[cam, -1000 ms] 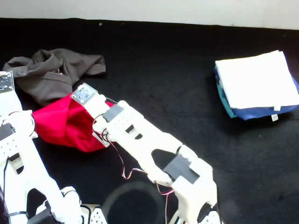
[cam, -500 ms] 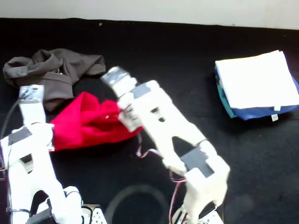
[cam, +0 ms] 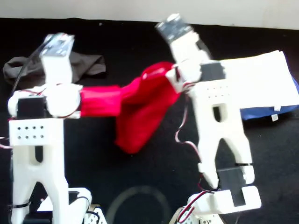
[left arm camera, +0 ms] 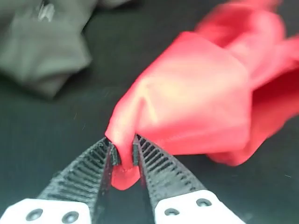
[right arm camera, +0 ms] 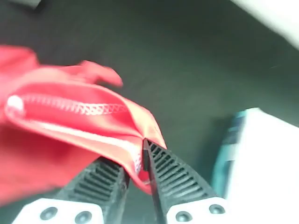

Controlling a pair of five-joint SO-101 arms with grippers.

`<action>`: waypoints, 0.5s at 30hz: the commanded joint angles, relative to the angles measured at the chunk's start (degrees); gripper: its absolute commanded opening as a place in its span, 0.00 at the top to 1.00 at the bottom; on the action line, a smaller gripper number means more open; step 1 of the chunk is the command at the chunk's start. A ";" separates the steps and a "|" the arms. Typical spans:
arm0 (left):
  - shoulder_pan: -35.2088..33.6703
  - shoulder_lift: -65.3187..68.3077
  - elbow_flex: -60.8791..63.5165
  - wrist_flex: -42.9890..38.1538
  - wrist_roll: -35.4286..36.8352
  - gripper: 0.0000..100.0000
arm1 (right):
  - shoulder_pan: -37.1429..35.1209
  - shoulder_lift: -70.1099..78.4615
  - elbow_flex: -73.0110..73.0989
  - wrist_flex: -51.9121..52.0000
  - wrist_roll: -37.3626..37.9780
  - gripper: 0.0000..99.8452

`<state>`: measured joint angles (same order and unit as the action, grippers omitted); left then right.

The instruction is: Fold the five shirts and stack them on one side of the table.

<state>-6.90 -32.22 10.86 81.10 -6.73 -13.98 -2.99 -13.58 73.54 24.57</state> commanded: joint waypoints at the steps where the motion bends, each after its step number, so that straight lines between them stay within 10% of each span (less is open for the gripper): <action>1: 4.62 0.04 -10.15 3.34 0.70 0.99 | 3.82 -3.38 -8.84 1.80 0.79 0.99; 15: -12.18 0.04 28.53 -16.00 -0.09 0.81 | 1.45 -5.58 4.88 9.19 0.53 0.99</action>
<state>-13.67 -32.22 34.59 70.46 -6.46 -11.69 -4.04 -9.71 82.33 24.84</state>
